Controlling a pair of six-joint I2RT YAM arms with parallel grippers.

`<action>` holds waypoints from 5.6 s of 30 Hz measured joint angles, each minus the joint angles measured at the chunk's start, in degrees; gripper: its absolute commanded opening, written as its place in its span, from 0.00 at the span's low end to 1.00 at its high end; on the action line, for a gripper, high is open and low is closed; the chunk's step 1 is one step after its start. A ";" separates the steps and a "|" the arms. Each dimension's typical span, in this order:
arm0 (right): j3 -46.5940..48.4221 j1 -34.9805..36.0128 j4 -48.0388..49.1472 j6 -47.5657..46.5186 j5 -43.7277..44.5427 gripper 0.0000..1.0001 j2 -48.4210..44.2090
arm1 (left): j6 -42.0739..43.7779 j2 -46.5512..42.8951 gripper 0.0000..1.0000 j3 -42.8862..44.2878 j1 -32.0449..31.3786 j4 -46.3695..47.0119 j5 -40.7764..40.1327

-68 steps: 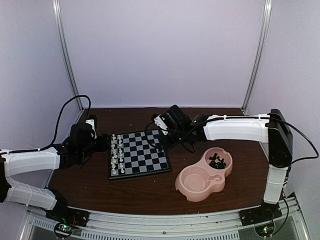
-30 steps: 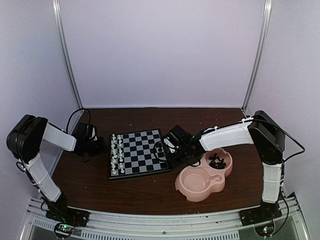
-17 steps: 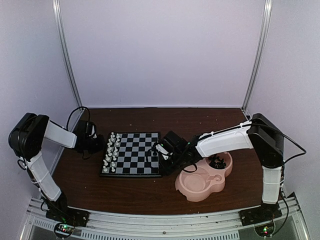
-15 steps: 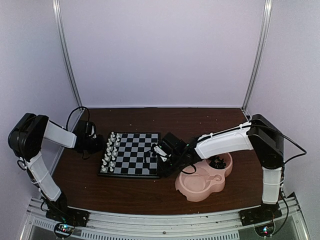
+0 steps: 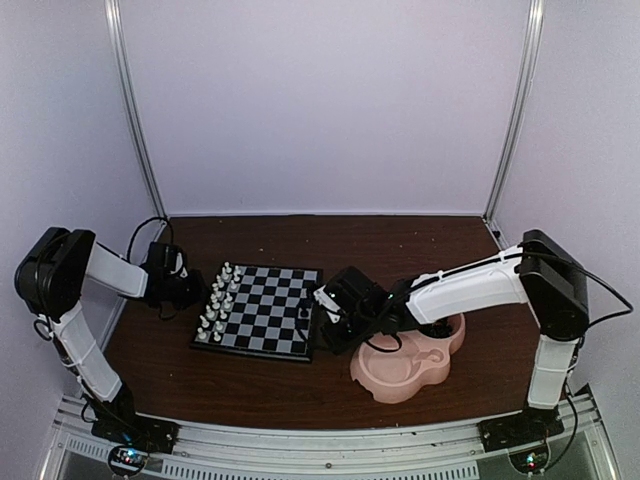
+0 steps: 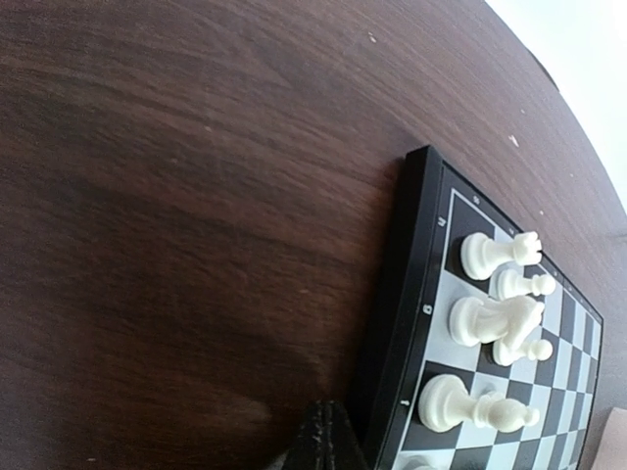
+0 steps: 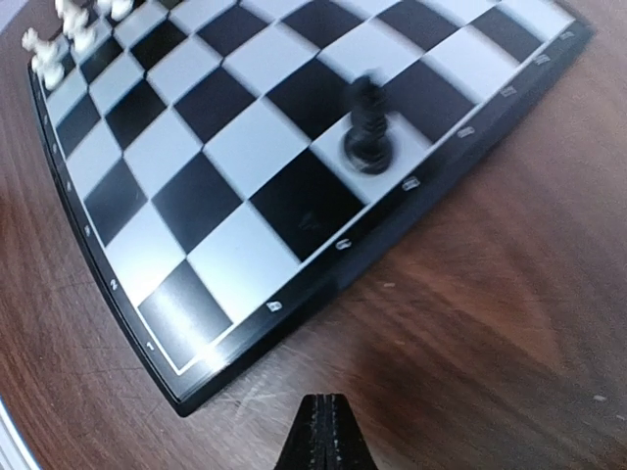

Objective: Set up the chess pieces on the board
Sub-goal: Adjust the chessboard at the center of the board, then pick up the queen from the storage box, then place the queen on the chessboard.

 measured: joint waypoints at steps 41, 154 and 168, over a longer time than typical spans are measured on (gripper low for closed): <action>-22.91 -12.87 -9.60 3.65 26.86 0.29 -42.95 | 4.55 -22.12 0.30 -6.45 -4.26 -1.51 6.47; -9.16 -15.13 9.31 0.33 -8.98 0.11 -13.57 | 5.55 -36.13 0.61 -16.52 -5.33 2.32 1.16; -8.04 -13.92 6.64 -1.07 -4.11 0.11 -9.68 | 5.09 -34.53 0.61 -16.48 -5.33 2.34 2.01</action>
